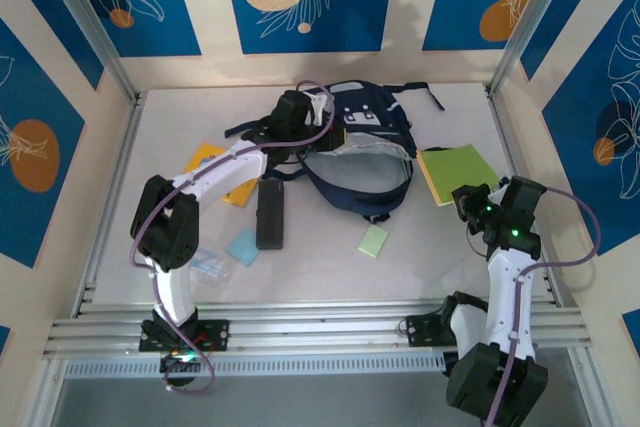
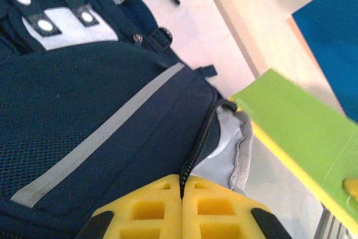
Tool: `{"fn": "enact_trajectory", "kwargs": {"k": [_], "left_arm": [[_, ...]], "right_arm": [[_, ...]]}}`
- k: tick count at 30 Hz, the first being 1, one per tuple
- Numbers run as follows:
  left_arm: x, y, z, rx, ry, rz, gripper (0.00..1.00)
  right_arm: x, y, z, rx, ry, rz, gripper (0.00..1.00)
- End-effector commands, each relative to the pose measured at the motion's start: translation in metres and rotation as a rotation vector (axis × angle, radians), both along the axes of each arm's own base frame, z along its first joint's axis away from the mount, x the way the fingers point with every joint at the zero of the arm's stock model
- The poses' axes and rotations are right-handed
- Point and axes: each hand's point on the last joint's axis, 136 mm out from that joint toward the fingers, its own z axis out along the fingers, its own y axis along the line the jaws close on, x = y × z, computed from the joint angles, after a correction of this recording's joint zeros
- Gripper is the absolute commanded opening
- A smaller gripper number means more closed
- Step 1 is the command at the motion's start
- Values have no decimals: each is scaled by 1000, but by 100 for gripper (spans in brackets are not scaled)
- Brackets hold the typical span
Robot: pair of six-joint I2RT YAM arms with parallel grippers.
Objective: Pack books, pencil case, and school supplies into a backpack
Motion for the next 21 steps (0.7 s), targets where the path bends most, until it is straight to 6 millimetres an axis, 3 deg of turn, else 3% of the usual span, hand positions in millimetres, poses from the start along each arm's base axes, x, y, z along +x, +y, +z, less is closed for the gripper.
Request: {"fn": "enact_trajectory", "kwargs": {"k": [1, 9, 12, 16, 21], "left_arm": [[14, -2, 82, -176, -176, 51, 0], [15, -2, 77, -177, -171, 50, 0], [16, -1, 74, -175, -167, 58, 0], [17, -1, 78, -195, -178, 68, 0], [14, -7, 81, -248, -167, 45, 0]], "right_arm": [[-5, 17, 1, 16, 14, 49, 0], [-19, -8, 17, -155, 22, -46, 0], [-21, -6, 18, -147, 24, -35, 0], [-18, 9, 15, -67, 1, 22, 0], [2, 55, 22, 151, -117, 162, 0]]}}
